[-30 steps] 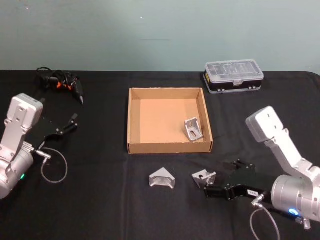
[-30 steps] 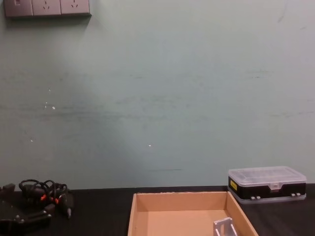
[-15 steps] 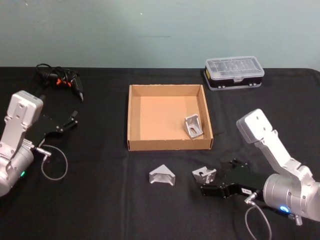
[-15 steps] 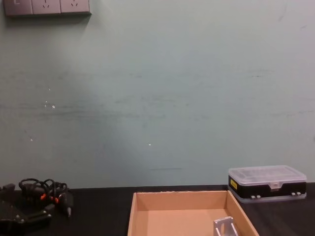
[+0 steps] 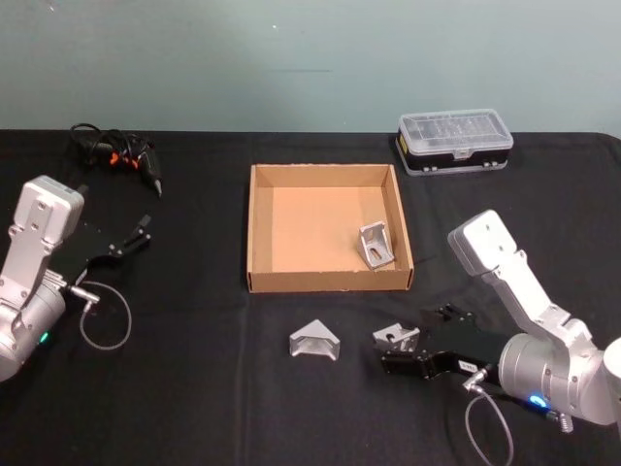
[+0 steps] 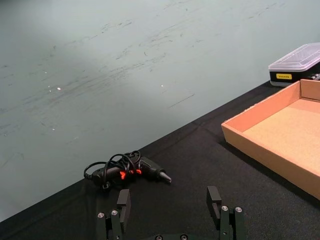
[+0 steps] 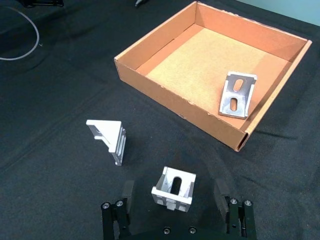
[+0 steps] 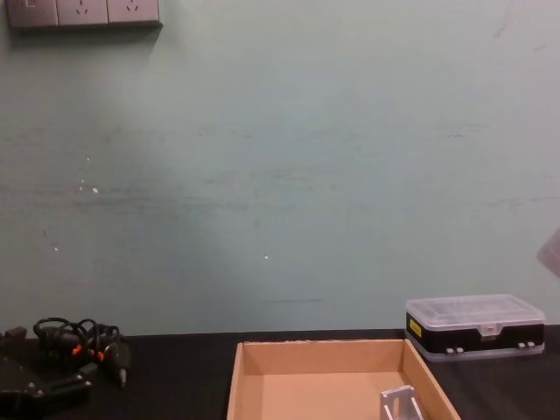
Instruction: Use one hand to pick up the angle iron from the table and place it into the box.
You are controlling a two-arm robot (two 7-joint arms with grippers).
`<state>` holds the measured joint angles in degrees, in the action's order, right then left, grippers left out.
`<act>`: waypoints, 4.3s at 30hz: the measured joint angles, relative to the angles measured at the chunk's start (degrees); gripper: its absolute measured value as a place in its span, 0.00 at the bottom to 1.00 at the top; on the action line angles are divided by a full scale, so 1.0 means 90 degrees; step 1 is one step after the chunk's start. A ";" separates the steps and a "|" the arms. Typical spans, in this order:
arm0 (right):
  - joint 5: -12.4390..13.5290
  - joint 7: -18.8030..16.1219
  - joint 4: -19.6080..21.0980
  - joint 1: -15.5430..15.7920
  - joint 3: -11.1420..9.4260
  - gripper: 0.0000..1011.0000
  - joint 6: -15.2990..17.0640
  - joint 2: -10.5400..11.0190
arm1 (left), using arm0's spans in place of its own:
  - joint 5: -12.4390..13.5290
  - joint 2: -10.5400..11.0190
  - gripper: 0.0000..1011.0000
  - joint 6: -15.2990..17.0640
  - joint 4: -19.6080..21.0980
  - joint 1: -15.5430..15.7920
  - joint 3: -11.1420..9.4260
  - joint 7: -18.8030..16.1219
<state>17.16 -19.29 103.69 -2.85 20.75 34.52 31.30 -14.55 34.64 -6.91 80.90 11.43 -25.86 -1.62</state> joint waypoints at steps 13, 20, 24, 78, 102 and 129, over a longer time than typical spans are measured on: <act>-0.0199 -0.0042 -0.0163 -0.0063 0.0045 0.99 -0.0041 -0.0131 | 0.0000 0.0000 0.99 0.0000 0.0000 0.0000 0.0000 0.0000; -0.0280 -0.0103 -0.0192 -0.0075 0.0043 0.86 -0.0026 -0.0162 | 0.0000 0.0000 0.99 0.0000 0.0000 0.0000 0.0000 0.0000; -0.0320 -0.0117 -0.0188 -0.0067 0.0023 0.74 -0.0018 -0.0166 | 0.0000 0.0000 0.99 0.0000 0.0000 0.0000 0.0000 0.0000; -0.0847 -0.0565 -0.1328 -0.2164 0.0568 0.47 -0.0475 -0.1030 | 0.0000 0.0000 0.99 0.0000 0.0000 0.0000 0.0000 0.0000; -0.1053 -0.0892 -0.3090 -0.2999 0.1129 0.47 -0.0864 -0.1544 | 0.0000 0.0000 0.99 0.0000 0.0000 0.0000 0.0000 0.0000; -0.1215 -0.0865 -0.3304 -0.3028 0.1127 0.64 -0.0845 -0.1611 | 0.0000 0.0000 0.99 0.0000 0.0000 0.0000 0.0000 0.0000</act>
<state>6.22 -27.07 73.95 -30.10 30.89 26.92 16.80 -14.55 34.65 -6.91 80.90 11.43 -25.86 -1.62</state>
